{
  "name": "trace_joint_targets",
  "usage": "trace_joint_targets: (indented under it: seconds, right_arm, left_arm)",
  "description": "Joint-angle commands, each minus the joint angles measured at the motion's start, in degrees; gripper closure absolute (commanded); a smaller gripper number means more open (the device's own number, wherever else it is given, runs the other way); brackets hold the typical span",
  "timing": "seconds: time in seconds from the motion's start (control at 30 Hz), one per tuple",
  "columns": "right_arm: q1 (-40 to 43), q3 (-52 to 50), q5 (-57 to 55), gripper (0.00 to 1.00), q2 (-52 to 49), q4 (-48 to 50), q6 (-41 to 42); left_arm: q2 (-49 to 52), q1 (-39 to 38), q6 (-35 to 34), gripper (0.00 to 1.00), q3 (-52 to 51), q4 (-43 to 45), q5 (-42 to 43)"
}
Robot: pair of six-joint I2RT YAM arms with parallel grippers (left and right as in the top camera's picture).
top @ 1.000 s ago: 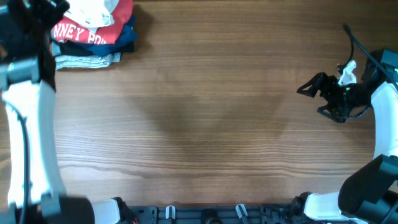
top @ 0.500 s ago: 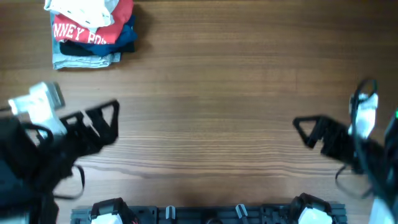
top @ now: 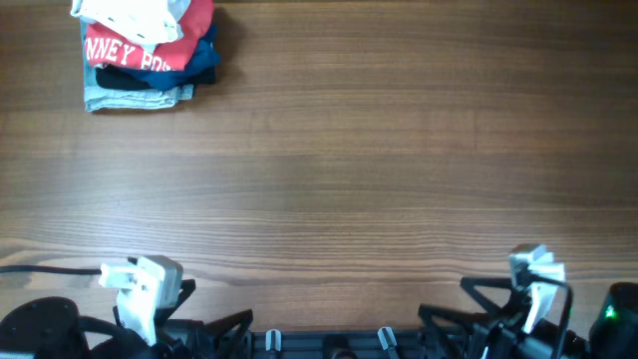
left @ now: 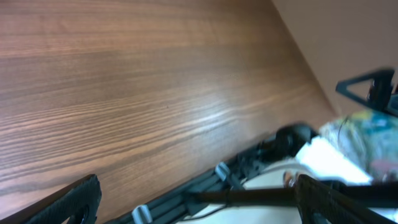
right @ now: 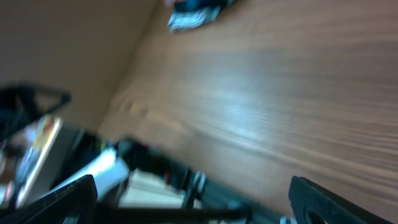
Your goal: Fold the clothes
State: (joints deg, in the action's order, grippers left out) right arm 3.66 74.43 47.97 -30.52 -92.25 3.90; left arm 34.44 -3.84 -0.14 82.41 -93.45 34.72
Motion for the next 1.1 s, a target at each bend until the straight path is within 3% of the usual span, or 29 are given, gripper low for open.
trace_joint_targets:
  seconds: [0.0, 0.17, 0.37, 0.77, 0.93, 1.07]
  right_arm:
    - [-6.9, 0.1, -9.2, 0.01, 0.6, 0.9, 5.9]
    - [-7.4, 0.1, -21.0, 0.0, 0.6, 9.0, 12.0]
    - [-7.4, 0.1, -27.0, 0.01, 0.5, 9.3, 19.0]
    - [-7.4, 0.1, -27.0, 0.0, 0.5, 8.9, 19.0]
    - [-7.4, -0.7, -38.8, 0.0, 0.7, 10.1, 17.9]
    - [-7.3, -9.9, -38.5, 0.0, 5.4, 27.8, 7.1]
  left_arm:
    - [0.0, -3.3, 2.9, 0.0, -0.4, 0.2, -6.1]
    - [0.0, -3.3, 2.9, 0.0, -0.4, 2.6, -7.4]
    - [0.1, -3.3, 2.9, 0.0, -0.4, 2.5, -7.4]
    - [0.0, -3.3, 2.9, 0.0, -0.4, 2.5, -7.4]
    - [0.0, -3.3, 2.9, 0.0, -0.4, 2.5, -7.4]
    - [0.0, -3.3, 2.9, 0.0, -0.4, 2.5, -7.4]
